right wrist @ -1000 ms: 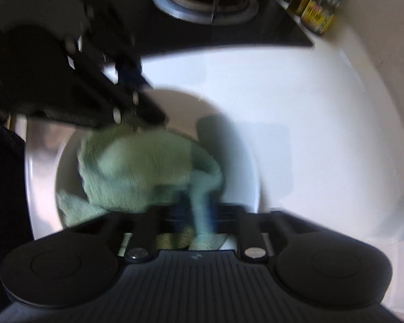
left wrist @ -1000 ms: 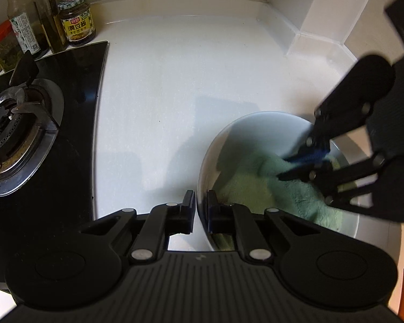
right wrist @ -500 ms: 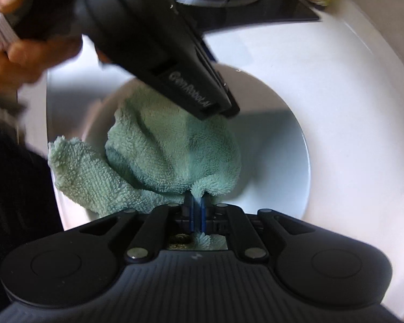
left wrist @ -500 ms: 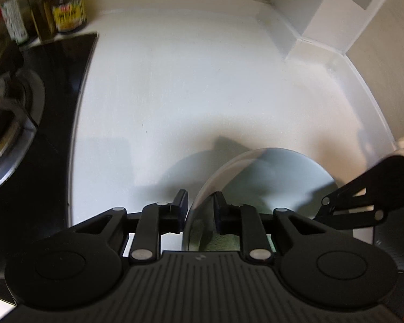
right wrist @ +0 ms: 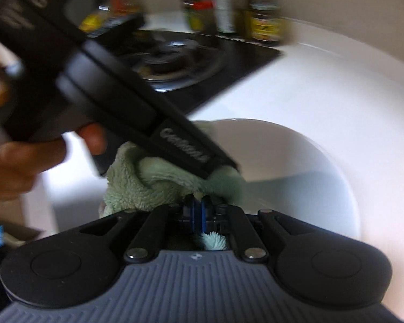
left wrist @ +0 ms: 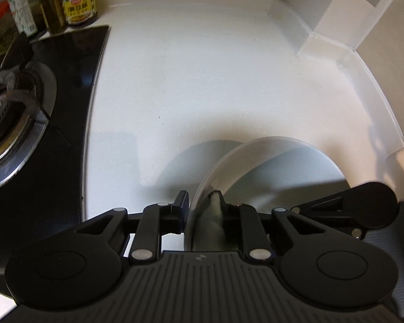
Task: Clean bowl
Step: 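Grip the bowl rim with the left tool while the right tool wipes inside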
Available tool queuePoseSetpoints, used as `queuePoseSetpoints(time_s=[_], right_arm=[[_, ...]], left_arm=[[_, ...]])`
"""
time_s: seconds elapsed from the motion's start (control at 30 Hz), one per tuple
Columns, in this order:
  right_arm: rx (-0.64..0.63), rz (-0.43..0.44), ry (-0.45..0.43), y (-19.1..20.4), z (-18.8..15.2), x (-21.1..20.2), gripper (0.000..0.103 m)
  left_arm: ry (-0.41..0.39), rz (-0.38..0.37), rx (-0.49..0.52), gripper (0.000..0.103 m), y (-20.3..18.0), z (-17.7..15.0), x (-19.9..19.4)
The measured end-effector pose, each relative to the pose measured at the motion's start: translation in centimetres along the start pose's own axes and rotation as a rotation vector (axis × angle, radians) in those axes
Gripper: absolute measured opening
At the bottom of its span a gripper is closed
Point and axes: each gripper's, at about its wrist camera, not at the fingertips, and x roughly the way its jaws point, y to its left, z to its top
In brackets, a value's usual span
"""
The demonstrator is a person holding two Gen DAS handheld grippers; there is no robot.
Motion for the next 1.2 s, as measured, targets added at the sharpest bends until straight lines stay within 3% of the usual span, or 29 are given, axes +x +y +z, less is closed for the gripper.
queuePoseSetpoints(time_s=[0.13, 0.3, 0.53, 0.67, 0.73, 0.8, 0.87, 1.03, 1.07, 1.13, 1.2], right_arm=[[-0.076, 0.17, 0.056, -0.9, 0.7, -0.6, 0.005], [-0.208, 0.299, 0.23, -0.7, 2.6, -0.1, 0.005], [-0.339, 0.264, 0.404, 1.3, 3.3, -3.7, 0.005], [-0.4, 0.194, 0.452, 1.7, 3.3, -6.5, 0.004], [-0.42, 0.063, 0.438, 1.4, 3.7, -8.0, 0.004], [-0.388, -0.093, 0.363, 1.0, 4.4, -8.7, 0.004], [-0.365, -0.15, 0.265, 0.7, 4.8, -9.1, 0.004], [-0.369, -0.089, 0.12, 1.1, 4.5, -7.8, 0.004], [-0.395, -0.056, 0.118, 1.4, 4.3, -7.2, 0.004], [-0.451, 0.01, 0.127, 1.9, 4.2, -5.6, 0.004], [-0.514, 0.034, 0.151, 2.1, 4.5, -2.8, 0.004]], left_arm=[[-0.012, 0.004, 0.009, 0.026, 0.0, -0.2, 0.0], [-0.021, 0.001, 0.012, 0.028, 0.1, -0.2, 0.0], [-0.02, -0.033, 0.007, 0.026, 0.7, -0.5, -0.1], [-0.016, -0.033, 0.005, 0.017, 0.8, -0.3, -0.1], [-0.007, -0.032, 0.011, 0.013, 0.7, -0.1, -0.3], [-0.005, -0.033, -0.004, 0.013, 0.8, -0.2, -0.9], [-0.007, -0.033, -0.024, 0.013, 0.8, -0.4, -1.7], [-0.023, -0.017, -0.073, 0.013, 0.6, -1.8, -3.6], [-0.022, -0.016, -0.079, 0.013, 0.6, -2.1, -3.7], [-0.015, -0.014, -0.084, 0.003, 0.6, -2.4, -3.5], [-0.002, -0.04, -0.11, 0.004, 1.3, -2.5, -3.0]])
